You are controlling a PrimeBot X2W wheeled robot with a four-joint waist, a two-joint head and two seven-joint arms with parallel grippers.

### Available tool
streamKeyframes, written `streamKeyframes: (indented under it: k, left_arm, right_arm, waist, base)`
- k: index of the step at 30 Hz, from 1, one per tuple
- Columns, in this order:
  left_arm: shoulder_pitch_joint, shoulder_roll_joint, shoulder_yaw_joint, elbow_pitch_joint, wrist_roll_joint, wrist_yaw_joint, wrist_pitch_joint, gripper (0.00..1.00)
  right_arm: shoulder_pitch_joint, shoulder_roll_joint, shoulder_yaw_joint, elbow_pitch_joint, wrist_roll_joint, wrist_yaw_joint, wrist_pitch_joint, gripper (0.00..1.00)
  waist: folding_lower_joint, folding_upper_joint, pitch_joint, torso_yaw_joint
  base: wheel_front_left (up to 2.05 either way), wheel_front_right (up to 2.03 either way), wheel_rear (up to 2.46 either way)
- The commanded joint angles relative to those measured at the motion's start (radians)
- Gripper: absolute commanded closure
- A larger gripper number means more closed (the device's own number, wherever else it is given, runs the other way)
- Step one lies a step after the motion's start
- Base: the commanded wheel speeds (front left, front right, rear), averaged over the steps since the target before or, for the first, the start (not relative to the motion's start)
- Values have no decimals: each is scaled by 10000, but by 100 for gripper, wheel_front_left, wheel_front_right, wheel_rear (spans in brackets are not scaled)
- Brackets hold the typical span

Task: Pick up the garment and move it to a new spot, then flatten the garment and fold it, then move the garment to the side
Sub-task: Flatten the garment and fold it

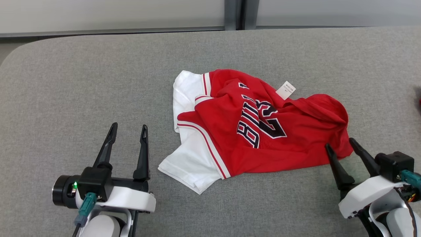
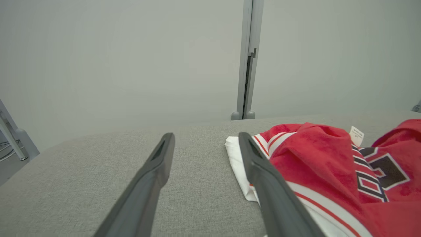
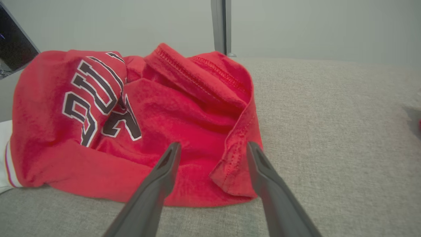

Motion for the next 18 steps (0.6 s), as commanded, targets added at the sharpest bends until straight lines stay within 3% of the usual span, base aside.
streamKeyframes:
  k: [1,2,3,4,14,16,17,18]
  left_arm:
    - [-219,15,11,33,21,-16,-70,0]
    - [-272,-11,3,62,29,-35,-89,0]
    - [-309,-32,-7,98,36,-52,-77,0]
    - [-350,-52,-8,136,39,-62,-89,0]
    - [-568,-68,118,201,154,-79,-157,0]
    - [-604,-65,127,200,178,-84,-162,0]
    - [-624,-67,129,202,176,-93,-165,0]
    - [-640,-68,127,208,179,-92,-167,0]
  right_arm:
    - [-163,-60,-60,112,-88,0,-67,0]
    - [-278,-44,-121,335,-172,-1,-95,25]
    - [-365,-7,-183,511,-231,-1,-117,91]
    - [-477,43,-194,653,-243,-1,-169,100]
    - [-998,206,-1499,1252,503,0,-882,100]
    - [-1084,267,-1778,1475,791,0,-980,24]
    - [-1173,270,-1893,1588,920,0,-1029,0]
    - [-1249,326,-1947,1658,1089,0,-1128,0]
  waist:
    - [0,0,133,85]
    - [0,0,186,116]
    - [0,0,230,141]
    - [0,0,269,155]
    - [0,0,526,-16]
    - [0,0,569,-68]
    - [0,0,597,-89]
    - [0,0,624,-112]
  base:
    - [0,0,0]
    - [0,0,0]
    - [0,0,0]
    - [0,0,0]
    - [0,0,0]
    - [0,0,0]
    - [0,0,0]
    - [0,0,0]
